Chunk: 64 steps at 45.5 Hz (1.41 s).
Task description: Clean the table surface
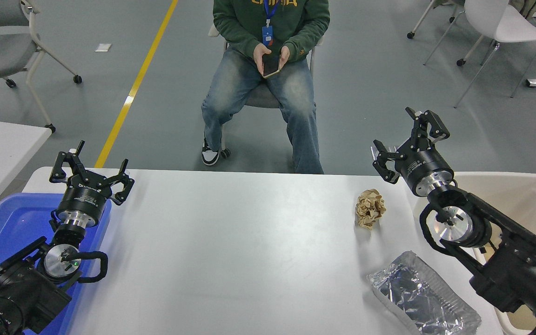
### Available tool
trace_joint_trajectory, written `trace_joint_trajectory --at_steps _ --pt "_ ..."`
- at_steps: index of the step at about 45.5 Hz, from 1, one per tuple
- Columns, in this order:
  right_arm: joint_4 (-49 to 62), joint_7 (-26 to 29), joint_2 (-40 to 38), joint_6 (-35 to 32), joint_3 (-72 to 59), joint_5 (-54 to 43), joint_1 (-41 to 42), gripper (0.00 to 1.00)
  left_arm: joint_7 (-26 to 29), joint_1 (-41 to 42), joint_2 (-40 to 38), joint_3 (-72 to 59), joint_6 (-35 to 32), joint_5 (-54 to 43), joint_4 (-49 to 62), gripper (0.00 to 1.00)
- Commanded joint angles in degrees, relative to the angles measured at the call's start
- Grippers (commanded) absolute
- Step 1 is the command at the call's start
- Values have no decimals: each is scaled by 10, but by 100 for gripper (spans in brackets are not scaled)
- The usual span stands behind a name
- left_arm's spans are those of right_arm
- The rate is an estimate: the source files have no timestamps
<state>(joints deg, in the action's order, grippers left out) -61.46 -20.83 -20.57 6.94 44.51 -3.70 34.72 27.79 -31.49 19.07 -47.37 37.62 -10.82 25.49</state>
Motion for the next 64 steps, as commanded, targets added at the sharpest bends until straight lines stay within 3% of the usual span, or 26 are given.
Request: trace_joint_trajectory --at_steps 1,64 --pt "0 0 0 0 1 0 0 99 0 0 -1 0 1 0 0 100" --pt "12 3 -8 3 -16 -2 23 99 0 -1 0 0 0 0 0 100"
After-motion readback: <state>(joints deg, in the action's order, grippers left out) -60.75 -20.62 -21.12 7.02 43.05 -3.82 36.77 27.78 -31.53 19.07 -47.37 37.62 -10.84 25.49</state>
